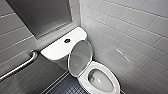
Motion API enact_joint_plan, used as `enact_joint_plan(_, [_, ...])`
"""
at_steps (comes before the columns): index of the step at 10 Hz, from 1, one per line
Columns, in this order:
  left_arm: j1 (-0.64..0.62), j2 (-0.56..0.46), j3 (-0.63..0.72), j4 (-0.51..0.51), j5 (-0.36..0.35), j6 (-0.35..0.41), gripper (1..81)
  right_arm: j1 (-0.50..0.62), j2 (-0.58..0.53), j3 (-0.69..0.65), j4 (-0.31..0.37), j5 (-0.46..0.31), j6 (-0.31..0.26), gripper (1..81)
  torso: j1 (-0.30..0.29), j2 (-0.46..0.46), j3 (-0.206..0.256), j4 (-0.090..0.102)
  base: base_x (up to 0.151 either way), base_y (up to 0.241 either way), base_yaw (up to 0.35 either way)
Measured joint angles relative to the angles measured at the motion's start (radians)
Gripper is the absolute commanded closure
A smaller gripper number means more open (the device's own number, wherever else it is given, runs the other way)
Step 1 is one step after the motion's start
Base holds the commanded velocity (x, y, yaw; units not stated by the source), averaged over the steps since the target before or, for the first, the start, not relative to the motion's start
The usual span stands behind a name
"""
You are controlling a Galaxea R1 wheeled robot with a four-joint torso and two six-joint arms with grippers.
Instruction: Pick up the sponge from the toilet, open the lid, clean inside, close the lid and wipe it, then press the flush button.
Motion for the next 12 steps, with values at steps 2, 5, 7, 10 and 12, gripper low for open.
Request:
enact_joint_plan(2, [0.0,0.0,0.0,0.0,-0.001,0.0,1.0,0.052,-0.053,0.085,-0.045,0.0,-0.001,81.1,0.0,0.0,0.0,0.0,0.0,0.0,0.0])
enact_joint_plan(5, [0.0,0.0,0.0,0.0,-0.001,0.0,1.0,0.243,-0.053,0.114,-0.08,-0.057,-0.001,81.1,0.0,0.0,0.0,0.0,0.0,0.0,0.0])
enact_joint_plan(7, [0.0,0.0,0.0,0.0,-0.001,0.0,1.0,0.382,-0.006,0.1,-0.094,-0.16,0.0,81.1,0.0,0.0,0.0,0.0,0.0,0.0,0.0])
enact_joint_plan(10, [0.0,0.0,0.0,0.0,0.0,0.0,1.0,0.519,0.15,0.005,-0.105,-0.292,0.003,81.1,0.0,0.0,0.0,0.0,0.0,0.0,0.0])
enact_joint_plan(12, [0.0,0.0,0.0,0.0,0.0,0.0,1.0,0.536,0.263,-0.087,-0.109,-0.381,0.004,81.1,0.0,0.0,0.0,0.0,0.0,0.0,0.0])
